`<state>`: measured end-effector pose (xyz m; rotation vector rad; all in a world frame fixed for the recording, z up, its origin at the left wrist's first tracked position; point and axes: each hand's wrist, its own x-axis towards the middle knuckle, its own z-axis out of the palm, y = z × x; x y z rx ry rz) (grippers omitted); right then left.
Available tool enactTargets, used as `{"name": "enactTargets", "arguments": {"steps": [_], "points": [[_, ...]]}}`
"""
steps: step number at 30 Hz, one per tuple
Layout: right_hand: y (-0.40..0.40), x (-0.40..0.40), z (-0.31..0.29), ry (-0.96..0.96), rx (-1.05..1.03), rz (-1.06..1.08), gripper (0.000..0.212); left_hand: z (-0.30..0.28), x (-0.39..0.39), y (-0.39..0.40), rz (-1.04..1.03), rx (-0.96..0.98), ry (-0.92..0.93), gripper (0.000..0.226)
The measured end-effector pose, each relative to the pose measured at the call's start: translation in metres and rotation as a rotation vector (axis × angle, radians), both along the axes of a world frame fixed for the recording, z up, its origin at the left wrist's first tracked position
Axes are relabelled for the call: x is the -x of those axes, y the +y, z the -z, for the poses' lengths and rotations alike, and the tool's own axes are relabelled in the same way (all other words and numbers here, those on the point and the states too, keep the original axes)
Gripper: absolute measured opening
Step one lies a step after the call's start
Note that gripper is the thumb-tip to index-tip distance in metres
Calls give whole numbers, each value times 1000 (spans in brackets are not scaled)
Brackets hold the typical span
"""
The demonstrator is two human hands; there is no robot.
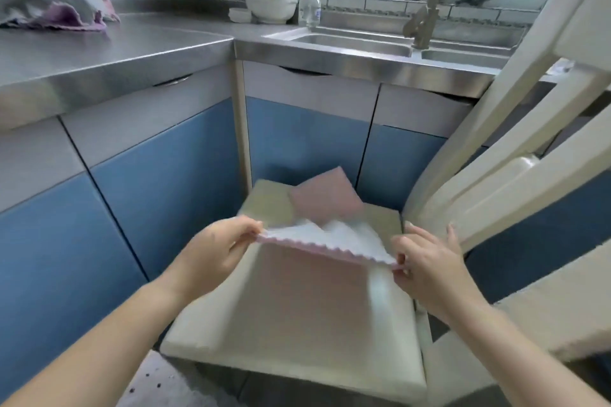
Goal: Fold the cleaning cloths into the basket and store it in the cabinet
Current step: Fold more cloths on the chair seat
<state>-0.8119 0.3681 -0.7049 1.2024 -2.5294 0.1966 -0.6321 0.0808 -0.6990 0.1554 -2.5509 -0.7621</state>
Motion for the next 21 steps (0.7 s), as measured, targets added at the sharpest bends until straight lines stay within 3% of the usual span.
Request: {"name": "enactTargets", "arguments": {"steps": [3, 6, 9, 13, 15, 17, 21], "points": [[21, -28, 61, -217, -173, 0, 44, 61, -32, 20, -34, -37, -221, 15], [29, -50, 82, -396, -309, 40, 20, 95, -54, 32, -54, -109, -314, 22], [28, -62, 84, -456, -328, 59, 7, 111, -69, 40, -118, -197, -349, 21], [20, -61, 72, -568, -326, 83, 15, 116, -77, 44, -198, -270, -314, 21], [14, -58, 62, -613, -254, 106, 9, 115, -73, 42, -261, -318, -279, 19], [6, -49, 62, -679, -90, 168, 23, 114, -65, 37, -310, -357, -242, 22], [-9, -27, 77, -851, 173, 311, 11, 113, -41, 24, -350, -410, -245, 30]]}}
